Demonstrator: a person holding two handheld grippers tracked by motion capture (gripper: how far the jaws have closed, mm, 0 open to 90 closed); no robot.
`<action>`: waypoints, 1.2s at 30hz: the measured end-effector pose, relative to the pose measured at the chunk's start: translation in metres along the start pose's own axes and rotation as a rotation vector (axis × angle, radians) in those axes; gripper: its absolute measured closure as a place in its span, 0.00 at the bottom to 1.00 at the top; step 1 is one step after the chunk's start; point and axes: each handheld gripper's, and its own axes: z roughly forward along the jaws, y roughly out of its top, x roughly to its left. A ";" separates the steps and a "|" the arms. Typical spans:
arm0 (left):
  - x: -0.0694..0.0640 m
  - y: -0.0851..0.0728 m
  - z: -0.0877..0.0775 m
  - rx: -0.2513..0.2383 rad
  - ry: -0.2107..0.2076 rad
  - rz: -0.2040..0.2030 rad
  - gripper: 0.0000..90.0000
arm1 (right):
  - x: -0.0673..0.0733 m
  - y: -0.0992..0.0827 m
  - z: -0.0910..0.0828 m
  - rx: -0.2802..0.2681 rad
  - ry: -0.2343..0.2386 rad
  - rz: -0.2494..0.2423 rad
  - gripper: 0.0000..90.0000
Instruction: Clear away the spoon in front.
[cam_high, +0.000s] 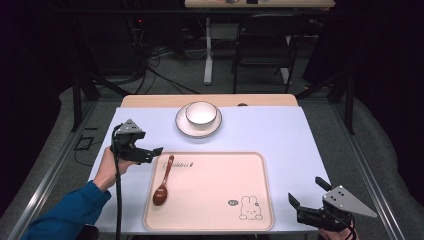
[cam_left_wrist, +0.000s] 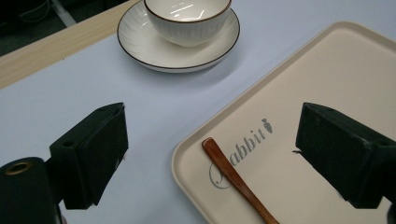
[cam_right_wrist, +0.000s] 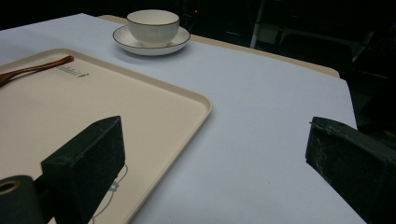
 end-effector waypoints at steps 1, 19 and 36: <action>-0.002 0.000 -0.007 -0.019 0.008 0.003 0.09 | 0.000 0.000 0.000 0.002 0.000 0.000 0.04; -0.010 -0.018 -0.060 -0.116 0.090 -0.005 0.06 | 0.000 0.000 0.000 0.003 -0.001 -0.001 0.04; -0.015 -0.072 -0.088 -0.210 0.127 -0.101 0.02 | 0.000 0.000 0.000 0.003 -0.001 -0.001 0.04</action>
